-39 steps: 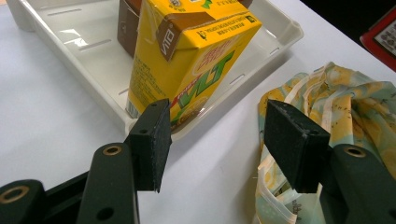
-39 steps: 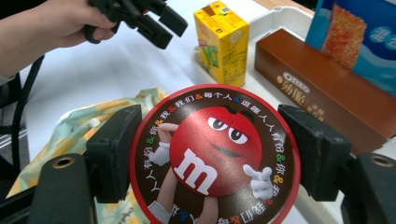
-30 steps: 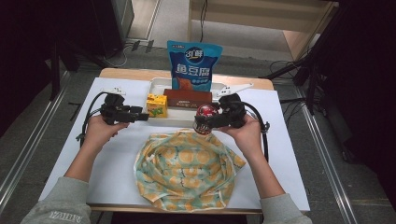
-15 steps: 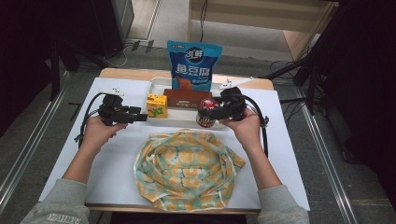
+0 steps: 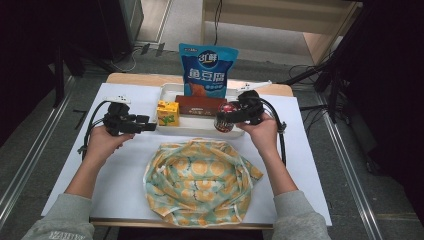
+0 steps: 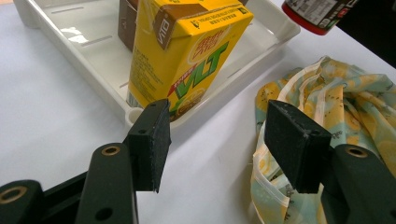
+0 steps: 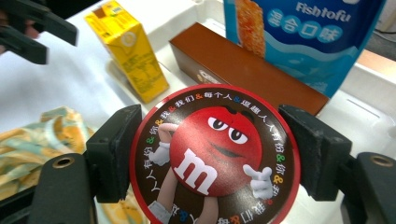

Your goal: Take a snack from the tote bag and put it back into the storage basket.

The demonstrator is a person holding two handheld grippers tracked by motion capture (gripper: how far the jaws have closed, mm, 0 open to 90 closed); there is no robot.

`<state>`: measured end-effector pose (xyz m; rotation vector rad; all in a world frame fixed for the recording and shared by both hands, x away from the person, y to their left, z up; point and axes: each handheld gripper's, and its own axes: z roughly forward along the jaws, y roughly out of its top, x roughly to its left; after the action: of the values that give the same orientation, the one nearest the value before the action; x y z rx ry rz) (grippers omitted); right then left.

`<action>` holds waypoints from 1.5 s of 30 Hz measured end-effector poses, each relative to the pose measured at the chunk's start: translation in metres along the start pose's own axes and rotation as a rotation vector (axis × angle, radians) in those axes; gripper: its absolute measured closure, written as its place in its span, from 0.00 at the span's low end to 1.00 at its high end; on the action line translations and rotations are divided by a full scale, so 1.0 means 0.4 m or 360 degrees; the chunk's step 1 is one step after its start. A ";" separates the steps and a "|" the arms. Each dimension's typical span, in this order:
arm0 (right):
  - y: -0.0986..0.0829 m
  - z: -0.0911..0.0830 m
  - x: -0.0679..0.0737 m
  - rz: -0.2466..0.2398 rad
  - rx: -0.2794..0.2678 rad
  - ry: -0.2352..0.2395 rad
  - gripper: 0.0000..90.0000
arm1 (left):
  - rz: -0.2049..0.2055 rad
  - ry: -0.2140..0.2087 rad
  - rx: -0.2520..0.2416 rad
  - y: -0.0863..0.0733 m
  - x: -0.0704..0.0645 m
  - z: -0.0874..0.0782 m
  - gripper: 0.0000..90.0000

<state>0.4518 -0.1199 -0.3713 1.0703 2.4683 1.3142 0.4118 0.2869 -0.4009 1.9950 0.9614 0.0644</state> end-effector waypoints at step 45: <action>-0.055 0.117 -0.099 0.0157 0.0125 -0.0228 0.29 | -0.0001 -0.0009 -0.0005 -0.007 0.001 -0.008 0.46</action>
<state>0.4898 -0.1225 -0.4243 1.2723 2.4074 1.1300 0.4091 0.2900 -0.4012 1.9909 0.9575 0.0602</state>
